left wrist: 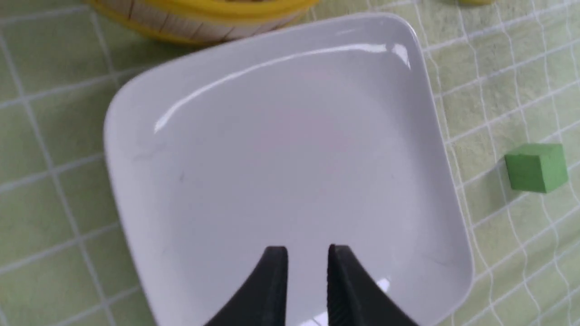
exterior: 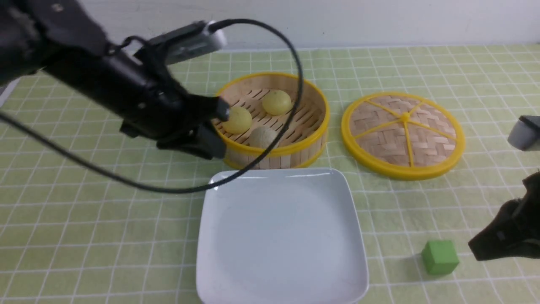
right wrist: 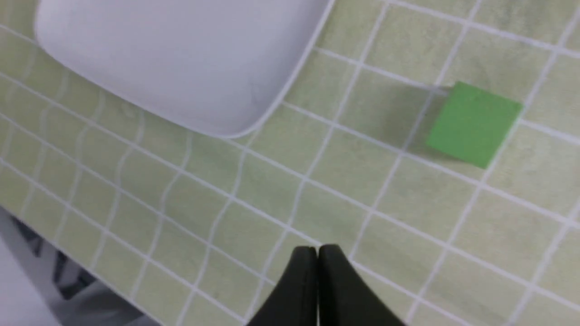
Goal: Put the steamed buns into the plate on the green tablecloth.
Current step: 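Reach into the bamboo steamer and grasp a bun with the left gripper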
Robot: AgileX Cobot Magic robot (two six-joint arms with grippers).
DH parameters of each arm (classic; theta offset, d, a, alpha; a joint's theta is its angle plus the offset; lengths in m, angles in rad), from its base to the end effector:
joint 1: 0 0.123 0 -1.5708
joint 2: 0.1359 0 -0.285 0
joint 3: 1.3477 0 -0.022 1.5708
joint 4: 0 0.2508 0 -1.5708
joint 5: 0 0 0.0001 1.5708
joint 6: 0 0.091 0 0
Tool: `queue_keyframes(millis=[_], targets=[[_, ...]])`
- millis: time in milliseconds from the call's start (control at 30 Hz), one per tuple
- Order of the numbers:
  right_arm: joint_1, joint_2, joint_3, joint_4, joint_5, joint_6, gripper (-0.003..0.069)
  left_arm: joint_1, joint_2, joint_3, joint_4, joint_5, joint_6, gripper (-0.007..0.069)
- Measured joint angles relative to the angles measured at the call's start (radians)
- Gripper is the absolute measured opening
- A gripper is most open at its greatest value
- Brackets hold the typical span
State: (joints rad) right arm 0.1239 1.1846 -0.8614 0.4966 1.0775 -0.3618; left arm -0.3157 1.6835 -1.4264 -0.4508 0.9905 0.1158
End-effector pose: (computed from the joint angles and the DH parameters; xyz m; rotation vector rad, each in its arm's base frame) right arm 0.1974 0.0631 0.2833 -0.4196 2.7402 0.6123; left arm 0.3305 -0.1429 0.3025 0.3519 2.6881 -0.6418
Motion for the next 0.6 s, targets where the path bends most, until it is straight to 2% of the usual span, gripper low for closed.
queue_keyframes(millis=[100,133,300,467,600], targets=[[0.009,0.0,-0.002,-0.078,-0.008,0.061,0.0025,-0.041,0.091,-0.12,0.064,0.005,-0.081,0.023],[0.012,0.001,-0.002,-0.12,-0.017,0.092,0.0027,-0.068,0.172,-0.237,0.109,0.019,-0.135,0.0274],[0.012,0.001,-0.002,-0.146,-0.033,0.113,0.0036,-0.096,0.352,-0.457,0.136,0.068,-0.184,0.0361],[0.012,0.001,-0.002,-0.146,-0.042,0.113,0.0041,-0.097,0.497,-0.604,0.195,0.066,-0.19,0.0385],[0.012,0.001,-0.002,-0.147,-0.059,0.113,0.0044,-0.097,0.557,-0.63,0.228,0.028,-0.19,0.0388]])
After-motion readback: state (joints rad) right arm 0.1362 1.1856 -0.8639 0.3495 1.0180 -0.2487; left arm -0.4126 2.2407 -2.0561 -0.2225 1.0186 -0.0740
